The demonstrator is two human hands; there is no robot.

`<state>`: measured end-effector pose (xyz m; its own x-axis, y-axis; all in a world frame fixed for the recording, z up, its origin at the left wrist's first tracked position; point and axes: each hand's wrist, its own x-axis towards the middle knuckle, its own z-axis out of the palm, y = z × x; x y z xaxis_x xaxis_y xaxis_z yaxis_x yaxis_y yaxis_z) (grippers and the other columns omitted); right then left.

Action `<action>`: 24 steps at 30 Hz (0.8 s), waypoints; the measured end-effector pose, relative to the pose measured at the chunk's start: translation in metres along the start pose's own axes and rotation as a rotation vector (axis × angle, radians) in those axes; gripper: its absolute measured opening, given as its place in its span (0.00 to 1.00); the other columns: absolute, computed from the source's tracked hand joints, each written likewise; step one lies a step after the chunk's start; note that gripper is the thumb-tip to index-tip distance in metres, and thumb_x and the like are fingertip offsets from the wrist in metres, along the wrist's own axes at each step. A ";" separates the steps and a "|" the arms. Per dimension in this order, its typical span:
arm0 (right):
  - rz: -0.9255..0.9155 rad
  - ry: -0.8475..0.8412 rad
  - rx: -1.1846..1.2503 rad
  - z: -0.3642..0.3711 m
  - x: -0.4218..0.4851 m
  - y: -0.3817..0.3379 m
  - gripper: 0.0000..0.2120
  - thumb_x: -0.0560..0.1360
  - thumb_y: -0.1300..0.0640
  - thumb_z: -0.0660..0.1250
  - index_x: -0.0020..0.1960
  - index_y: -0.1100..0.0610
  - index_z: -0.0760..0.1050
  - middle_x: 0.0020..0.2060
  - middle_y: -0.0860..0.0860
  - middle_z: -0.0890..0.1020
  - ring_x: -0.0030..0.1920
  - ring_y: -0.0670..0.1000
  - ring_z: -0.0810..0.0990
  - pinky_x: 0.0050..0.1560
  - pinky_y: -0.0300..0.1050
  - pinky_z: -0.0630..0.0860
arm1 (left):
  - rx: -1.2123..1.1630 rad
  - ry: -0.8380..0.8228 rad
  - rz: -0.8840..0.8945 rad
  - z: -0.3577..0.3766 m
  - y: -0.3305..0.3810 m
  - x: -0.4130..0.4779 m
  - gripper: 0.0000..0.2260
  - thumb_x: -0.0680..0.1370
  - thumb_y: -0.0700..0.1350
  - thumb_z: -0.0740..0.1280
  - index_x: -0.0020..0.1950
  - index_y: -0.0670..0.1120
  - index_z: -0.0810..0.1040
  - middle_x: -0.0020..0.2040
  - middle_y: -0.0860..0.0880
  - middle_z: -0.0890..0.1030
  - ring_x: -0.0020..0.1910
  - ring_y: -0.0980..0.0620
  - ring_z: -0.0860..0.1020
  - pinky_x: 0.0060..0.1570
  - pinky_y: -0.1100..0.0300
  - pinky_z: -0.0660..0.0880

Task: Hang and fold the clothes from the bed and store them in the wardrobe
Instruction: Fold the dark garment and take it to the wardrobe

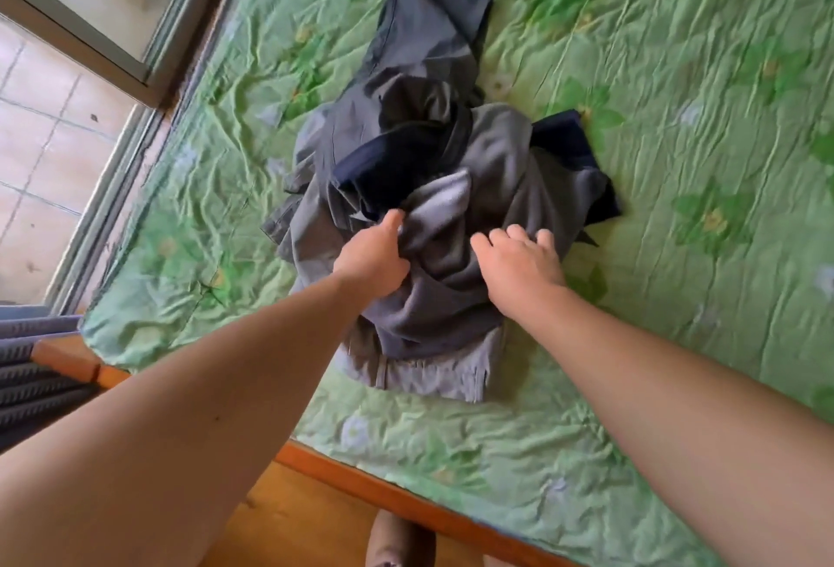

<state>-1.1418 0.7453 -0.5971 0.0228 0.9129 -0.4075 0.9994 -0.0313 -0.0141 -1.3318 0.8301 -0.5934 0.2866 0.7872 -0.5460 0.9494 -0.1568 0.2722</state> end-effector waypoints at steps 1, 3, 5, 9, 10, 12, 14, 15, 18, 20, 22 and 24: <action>0.005 -0.045 0.004 -0.001 -0.002 0.001 0.18 0.75 0.62 0.52 0.61 0.50 0.69 0.57 0.50 0.79 0.62 0.56 0.74 0.57 0.57 0.64 | 0.002 -0.031 0.008 -0.002 -0.001 -0.004 0.27 0.72 0.47 0.69 0.68 0.52 0.64 0.49 0.45 0.79 0.51 0.37 0.79 0.42 0.53 0.71; 0.034 -0.182 0.016 -0.007 -0.010 0.005 0.15 0.74 0.60 0.58 0.59 0.48 0.70 0.55 0.50 0.81 0.60 0.56 0.77 0.56 0.56 0.64 | 0.011 -0.069 0.023 -0.003 -0.004 -0.018 0.22 0.70 0.48 0.68 0.62 0.53 0.66 0.48 0.45 0.80 0.50 0.38 0.79 0.43 0.51 0.74; 0.078 -0.313 0.060 -0.011 -0.023 0.010 0.14 0.72 0.57 0.58 0.57 0.47 0.69 0.54 0.51 0.83 0.58 0.57 0.79 0.55 0.56 0.64 | 0.002 -0.099 0.049 -0.002 -0.007 -0.036 0.17 0.71 0.47 0.68 0.58 0.51 0.71 0.50 0.44 0.82 0.52 0.38 0.79 0.47 0.52 0.75; 0.145 -0.389 0.151 -0.017 -0.056 0.023 0.05 0.75 0.53 0.56 0.49 0.46 0.68 0.57 0.54 0.81 0.59 0.59 0.78 0.54 0.57 0.66 | -0.253 -0.122 -0.007 -0.009 -0.007 -0.074 0.12 0.72 0.43 0.69 0.56 0.46 0.79 0.48 0.46 0.82 0.52 0.43 0.79 0.48 0.57 0.70; 0.151 -0.361 0.156 -0.022 -0.065 0.027 0.05 0.76 0.52 0.56 0.49 0.47 0.69 0.57 0.54 0.79 0.60 0.59 0.76 0.54 0.56 0.67 | -0.342 -0.107 -0.038 -0.016 -0.004 -0.082 0.09 0.72 0.42 0.69 0.52 0.46 0.80 0.45 0.48 0.82 0.48 0.45 0.79 0.45 0.57 0.70; 0.172 -0.256 0.190 -0.038 -0.079 0.036 0.10 0.77 0.50 0.56 0.53 0.51 0.73 0.57 0.55 0.76 0.62 0.59 0.73 0.56 0.55 0.69 | -0.485 -0.057 -0.078 -0.038 0.005 -0.093 0.04 0.72 0.41 0.68 0.46 0.47 0.78 0.39 0.50 0.81 0.42 0.48 0.78 0.38 0.62 0.71; 0.232 -0.133 0.340 -0.066 -0.088 0.044 0.09 0.79 0.52 0.57 0.53 0.55 0.72 0.56 0.58 0.76 0.60 0.61 0.74 0.55 0.55 0.71 | -0.529 0.008 -0.080 -0.068 0.016 -0.099 0.06 0.73 0.41 0.68 0.48 0.49 0.78 0.41 0.51 0.81 0.43 0.49 0.78 0.38 0.67 0.71; 0.273 -0.084 0.440 -0.085 -0.093 0.047 0.07 0.79 0.53 0.57 0.53 0.55 0.71 0.55 0.60 0.78 0.57 0.63 0.76 0.53 0.55 0.72 | -0.521 0.040 -0.072 -0.084 0.023 -0.101 0.09 0.74 0.41 0.67 0.53 0.48 0.79 0.45 0.49 0.82 0.48 0.47 0.79 0.44 0.64 0.73; 0.331 0.013 0.678 -0.148 -0.109 0.057 0.07 0.78 0.57 0.59 0.54 0.55 0.71 0.49 0.63 0.80 0.50 0.65 0.78 0.48 0.53 0.72 | -0.500 0.096 -0.032 -0.139 0.046 -0.108 0.19 0.77 0.41 0.65 0.68 0.51 0.75 0.60 0.46 0.80 0.60 0.43 0.77 0.58 0.54 0.73; 0.320 0.018 0.743 -0.190 -0.128 0.064 0.03 0.76 0.56 0.60 0.48 0.56 0.71 0.43 0.59 0.79 0.46 0.62 0.77 0.44 0.51 0.71 | -0.573 0.095 0.028 -0.179 0.070 -0.120 0.23 0.79 0.39 0.63 0.71 0.59 0.71 0.63 0.50 0.78 0.57 0.48 0.77 0.51 0.61 0.73; 0.299 -0.052 0.731 -0.228 -0.151 0.070 0.05 0.75 0.55 0.63 0.42 0.56 0.71 0.40 0.55 0.78 0.45 0.59 0.77 0.40 0.48 0.69 | -0.636 0.091 0.167 -0.221 0.098 -0.137 0.26 0.78 0.35 0.61 0.59 0.69 0.74 0.54 0.56 0.80 0.44 0.57 0.78 0.38 0.67 0.72; 0.281 -0.127 0.741 -0.259 -0.175 0.077 0.06 0.74 0.54 0.66 0.39 0.50 0.72 0.40 0.51 0.78 0.46 0.56 0.78 0.37 0.44 0.69 | -0.645 0.075 0.302 -0.259 0.129 -0.157 0.27 0.75 0.33 0.60 0.49 0.69 0.77 0.44 0.56 0.81 0.39 0.56 0.77 0.36 0.64 0.73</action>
<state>-1.0626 0.6887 -0.2903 0.2234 0.7788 -0.5861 0.6785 -0.5559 -0.4801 -1.2880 0.8407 -0.2675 0.4929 0.8078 -0.3233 0.5580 -0.0084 0.8298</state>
